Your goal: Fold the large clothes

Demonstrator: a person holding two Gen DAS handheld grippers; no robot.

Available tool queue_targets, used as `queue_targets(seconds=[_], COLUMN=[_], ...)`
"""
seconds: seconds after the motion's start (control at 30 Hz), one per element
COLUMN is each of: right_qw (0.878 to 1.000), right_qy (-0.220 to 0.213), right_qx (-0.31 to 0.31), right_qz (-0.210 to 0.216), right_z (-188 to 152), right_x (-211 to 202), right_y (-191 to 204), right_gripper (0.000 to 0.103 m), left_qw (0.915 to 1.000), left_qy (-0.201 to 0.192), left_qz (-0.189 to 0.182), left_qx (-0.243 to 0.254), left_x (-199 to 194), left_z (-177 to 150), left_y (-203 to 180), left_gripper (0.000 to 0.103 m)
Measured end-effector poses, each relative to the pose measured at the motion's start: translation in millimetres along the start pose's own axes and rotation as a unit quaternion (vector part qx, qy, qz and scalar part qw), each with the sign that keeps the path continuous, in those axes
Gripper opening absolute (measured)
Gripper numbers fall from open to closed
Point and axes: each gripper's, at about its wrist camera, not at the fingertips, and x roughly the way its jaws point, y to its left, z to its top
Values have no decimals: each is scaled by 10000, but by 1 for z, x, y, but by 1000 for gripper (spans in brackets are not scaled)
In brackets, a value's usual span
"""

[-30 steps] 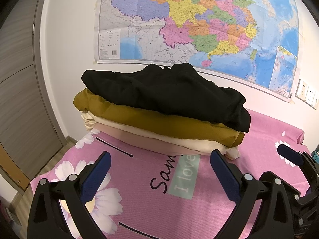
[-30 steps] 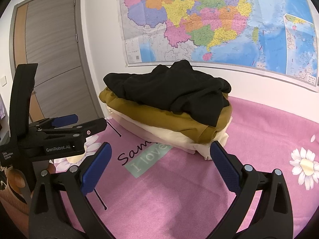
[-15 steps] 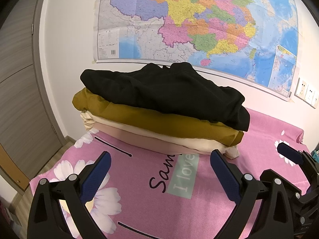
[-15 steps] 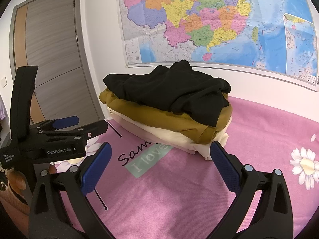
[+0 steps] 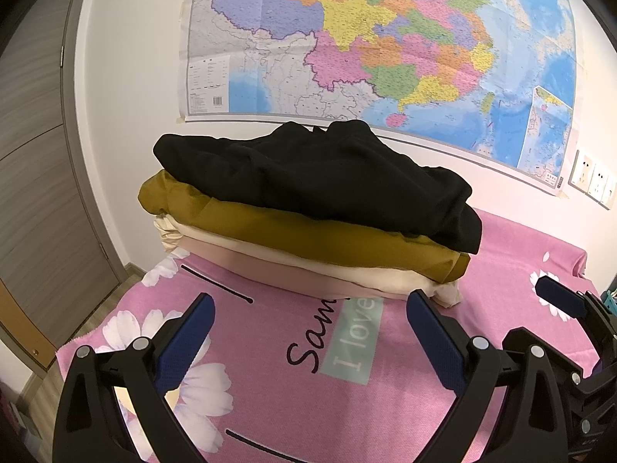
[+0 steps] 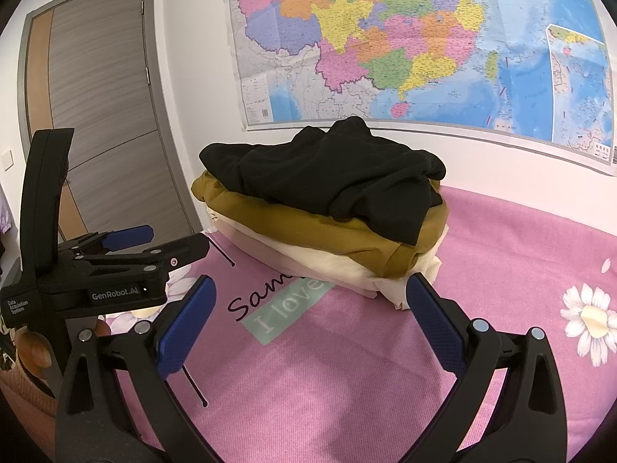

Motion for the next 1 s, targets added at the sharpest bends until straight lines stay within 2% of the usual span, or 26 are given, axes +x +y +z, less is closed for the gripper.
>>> queue_targets(seconds=[1.0], right_qw=[10000], right_qy=[10], right_qx=[19], right_qz=[-9], right_z=[1], right_x=[1], right_y=[2], right_gripper=[97], left_qw=[10000], left_qy=[28], left_qz=[-18], left_qx=[-7], left_x=[2], left_z=[0], left_y=[-3], left_gripper=[96])
